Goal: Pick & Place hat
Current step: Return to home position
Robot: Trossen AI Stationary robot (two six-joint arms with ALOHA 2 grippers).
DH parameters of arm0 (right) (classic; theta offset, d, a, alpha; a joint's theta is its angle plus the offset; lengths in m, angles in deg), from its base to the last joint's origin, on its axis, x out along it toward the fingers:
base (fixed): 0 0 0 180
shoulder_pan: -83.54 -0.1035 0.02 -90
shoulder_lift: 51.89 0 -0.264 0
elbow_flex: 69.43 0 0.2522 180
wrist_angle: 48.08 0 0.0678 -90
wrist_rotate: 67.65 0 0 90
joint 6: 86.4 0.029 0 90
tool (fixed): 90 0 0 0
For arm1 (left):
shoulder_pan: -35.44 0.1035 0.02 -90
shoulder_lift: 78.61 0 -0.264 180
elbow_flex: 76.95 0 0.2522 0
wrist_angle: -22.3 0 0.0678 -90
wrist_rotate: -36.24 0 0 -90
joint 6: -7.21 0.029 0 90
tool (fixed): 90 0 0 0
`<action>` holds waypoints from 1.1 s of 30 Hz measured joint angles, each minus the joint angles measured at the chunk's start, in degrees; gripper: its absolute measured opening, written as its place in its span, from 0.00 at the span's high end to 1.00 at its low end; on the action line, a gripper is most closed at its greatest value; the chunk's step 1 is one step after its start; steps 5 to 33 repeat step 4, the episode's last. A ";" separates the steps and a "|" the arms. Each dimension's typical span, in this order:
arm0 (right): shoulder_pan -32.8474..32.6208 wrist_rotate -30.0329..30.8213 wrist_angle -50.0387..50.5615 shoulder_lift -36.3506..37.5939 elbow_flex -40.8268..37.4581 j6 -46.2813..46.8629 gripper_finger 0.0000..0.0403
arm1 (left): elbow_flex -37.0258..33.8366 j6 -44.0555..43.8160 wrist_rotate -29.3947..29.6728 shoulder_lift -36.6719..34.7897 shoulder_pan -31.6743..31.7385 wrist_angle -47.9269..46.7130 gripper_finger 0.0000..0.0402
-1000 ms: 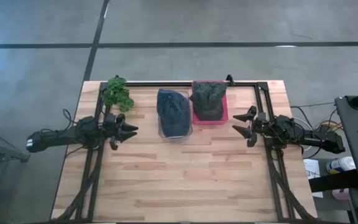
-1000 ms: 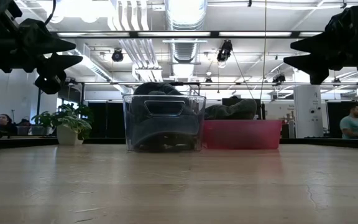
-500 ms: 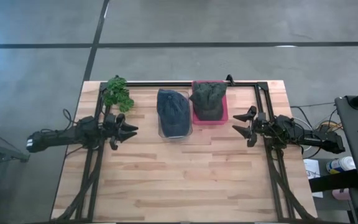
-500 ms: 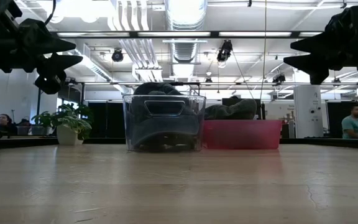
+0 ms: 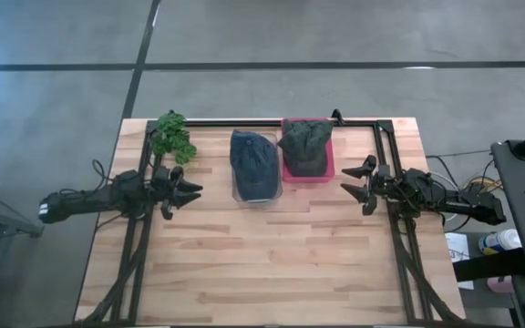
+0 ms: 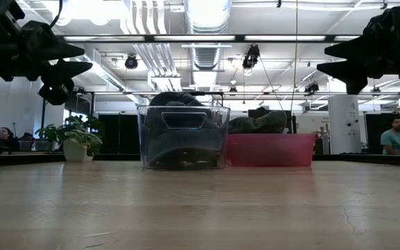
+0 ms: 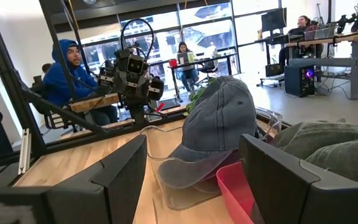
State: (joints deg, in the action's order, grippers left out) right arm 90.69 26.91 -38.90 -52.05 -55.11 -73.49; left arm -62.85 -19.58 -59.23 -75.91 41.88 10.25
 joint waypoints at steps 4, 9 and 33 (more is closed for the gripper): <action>0.00 0.00 0.00 0.00 0.00 -0.02 0.38 | 0.00 -0.01 0.00 0.00 0.00 -0.02 0.67; 0.00 0.00 0.00 0.00 0.00 -0.02 0.38 | 0.00 -0.01 0.00 0.00 0.00 -0.02 0.67; 0.00 0.00 0.00 0.00 0.00 -0.02 0.38 | 0.00 -0.01 0.00 0.00 0.00 -0.02 0.67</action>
